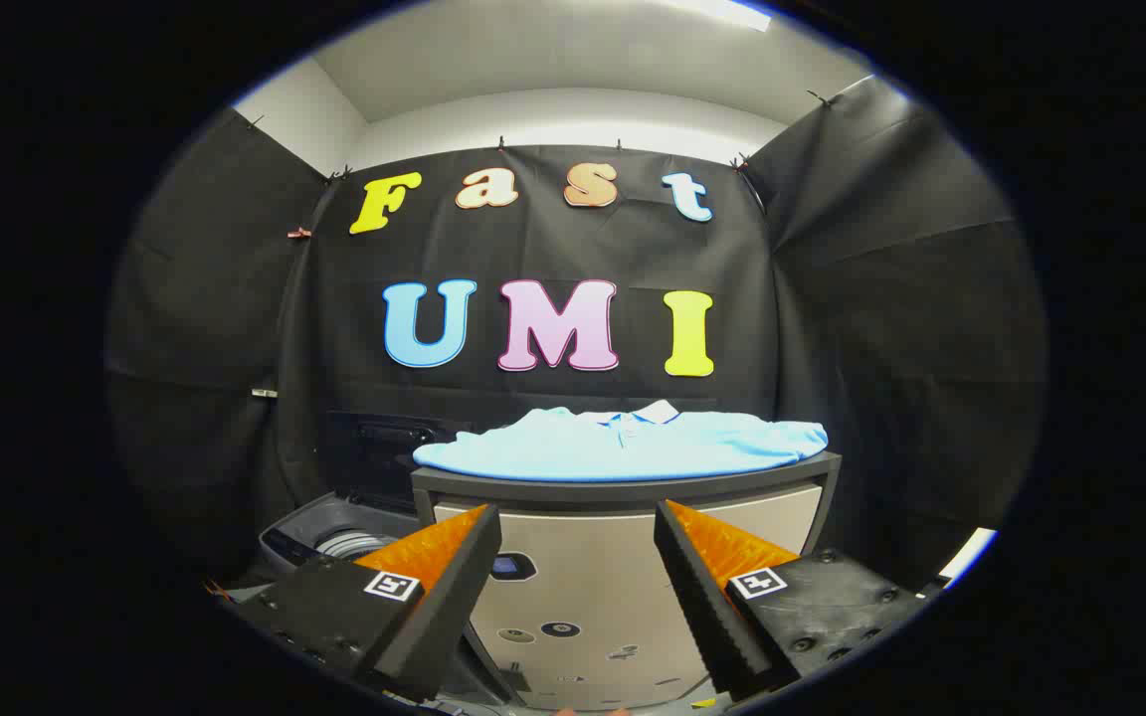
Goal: Put the clothes into the washing machine and then close the washing machine lid.
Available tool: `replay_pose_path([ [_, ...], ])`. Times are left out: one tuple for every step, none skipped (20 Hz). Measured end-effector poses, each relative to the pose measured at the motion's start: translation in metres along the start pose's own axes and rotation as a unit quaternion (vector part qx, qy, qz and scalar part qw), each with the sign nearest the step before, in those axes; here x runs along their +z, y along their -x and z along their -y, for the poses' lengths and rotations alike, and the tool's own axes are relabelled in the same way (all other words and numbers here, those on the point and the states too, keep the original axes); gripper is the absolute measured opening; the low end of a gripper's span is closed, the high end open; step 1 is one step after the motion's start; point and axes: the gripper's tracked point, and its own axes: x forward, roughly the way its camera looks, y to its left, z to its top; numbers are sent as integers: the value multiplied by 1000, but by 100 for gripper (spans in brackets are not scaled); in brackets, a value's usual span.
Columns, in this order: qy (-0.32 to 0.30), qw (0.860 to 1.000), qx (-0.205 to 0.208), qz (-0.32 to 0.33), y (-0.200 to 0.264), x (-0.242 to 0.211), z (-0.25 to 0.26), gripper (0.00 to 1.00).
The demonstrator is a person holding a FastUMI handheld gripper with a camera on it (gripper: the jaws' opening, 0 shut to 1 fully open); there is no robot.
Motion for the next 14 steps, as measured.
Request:
replay_pose_path([
  [1,1000,0,0,0,0,1,97],
  [1,1000,0,0,1,0,1,97],
  [1,1000,0,1,1,1,1,97],
  [0,1000,0,2,0,1,1,98],
  [0,1000,0,1,-1,2,2,97],
  [0,1000,-2,0,-2,2,2,97],
  [-1,1000,-2,1,0,0,2,97],
  [-2,1000,-2,1,-1,2,2,97],
  [-3,1000,-2,2,-1,3,2,97],
  [-3,1000,-1,2,0,4,1,97],
  [-2,1000,0,3,-1,3,1,97],
  [-2,1000,0,4,-1,4,0,97],
  [-3,1000,1,3,-2,4,-1,97],
  [-2,1000,1,3,-2,6,-1,97],
])
